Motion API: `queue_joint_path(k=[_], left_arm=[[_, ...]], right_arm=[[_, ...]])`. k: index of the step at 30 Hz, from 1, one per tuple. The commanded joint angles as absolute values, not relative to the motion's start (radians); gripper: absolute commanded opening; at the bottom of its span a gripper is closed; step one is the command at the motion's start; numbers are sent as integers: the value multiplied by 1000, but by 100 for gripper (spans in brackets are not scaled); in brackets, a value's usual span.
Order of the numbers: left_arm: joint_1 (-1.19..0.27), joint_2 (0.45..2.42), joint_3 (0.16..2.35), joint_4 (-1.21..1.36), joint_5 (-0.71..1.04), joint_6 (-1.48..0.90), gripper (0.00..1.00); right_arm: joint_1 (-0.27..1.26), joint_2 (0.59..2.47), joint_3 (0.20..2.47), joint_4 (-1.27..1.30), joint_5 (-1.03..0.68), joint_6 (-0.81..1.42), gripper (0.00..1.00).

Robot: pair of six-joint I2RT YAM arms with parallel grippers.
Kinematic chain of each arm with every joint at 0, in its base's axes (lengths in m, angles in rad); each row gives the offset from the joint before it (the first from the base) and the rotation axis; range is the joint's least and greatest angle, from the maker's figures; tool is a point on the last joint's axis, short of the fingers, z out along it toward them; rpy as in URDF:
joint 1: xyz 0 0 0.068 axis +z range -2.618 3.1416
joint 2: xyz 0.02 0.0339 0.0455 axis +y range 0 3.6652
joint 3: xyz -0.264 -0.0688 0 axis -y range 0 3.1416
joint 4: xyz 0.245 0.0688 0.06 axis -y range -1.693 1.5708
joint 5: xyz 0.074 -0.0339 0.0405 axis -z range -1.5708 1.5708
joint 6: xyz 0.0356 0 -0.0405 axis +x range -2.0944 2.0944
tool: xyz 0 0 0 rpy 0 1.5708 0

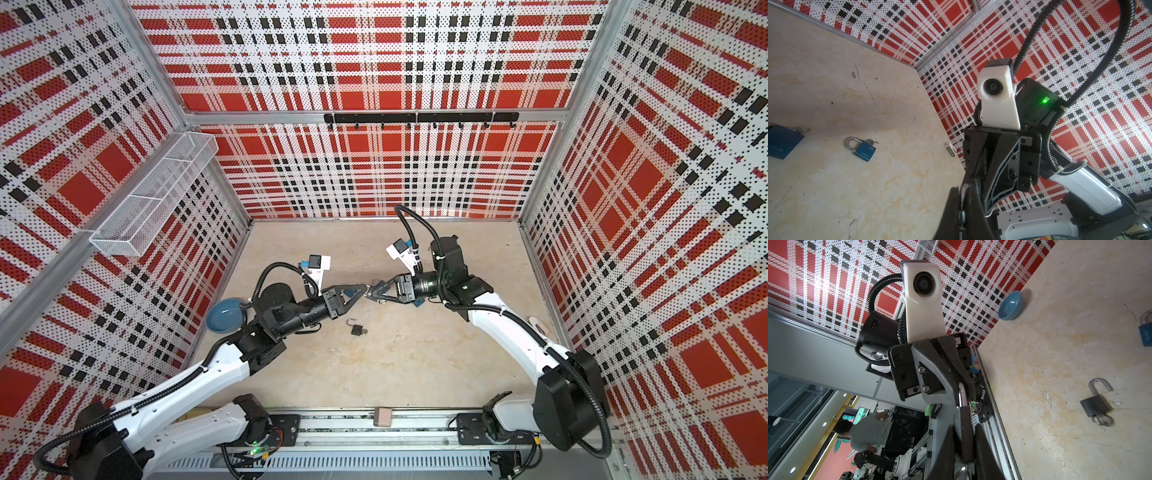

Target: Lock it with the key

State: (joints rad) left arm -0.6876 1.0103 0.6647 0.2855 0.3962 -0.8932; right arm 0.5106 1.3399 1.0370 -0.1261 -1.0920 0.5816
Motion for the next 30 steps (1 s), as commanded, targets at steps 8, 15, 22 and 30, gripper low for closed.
queue_joint_path(k=[8, 15, 22, 30], left_arm=[[-712, 1029, 703, 198, 603, -891, 0], [-712, 1023, 701, 198, 601, -896, 5], [-709, 1015, 694, 199, 591, -899, 8], [-708, 1006, 689, 199, 591, -901, 13]], right_arm=[[577, 1319, 1112, -93, -999, 470, 0], [591, 1318, 1121, -97, -995, 469, 0], [604, 1326, 1132, -101, -991, 467, 0], [616, 1337, 1144, -107, -988, 462, 0]])
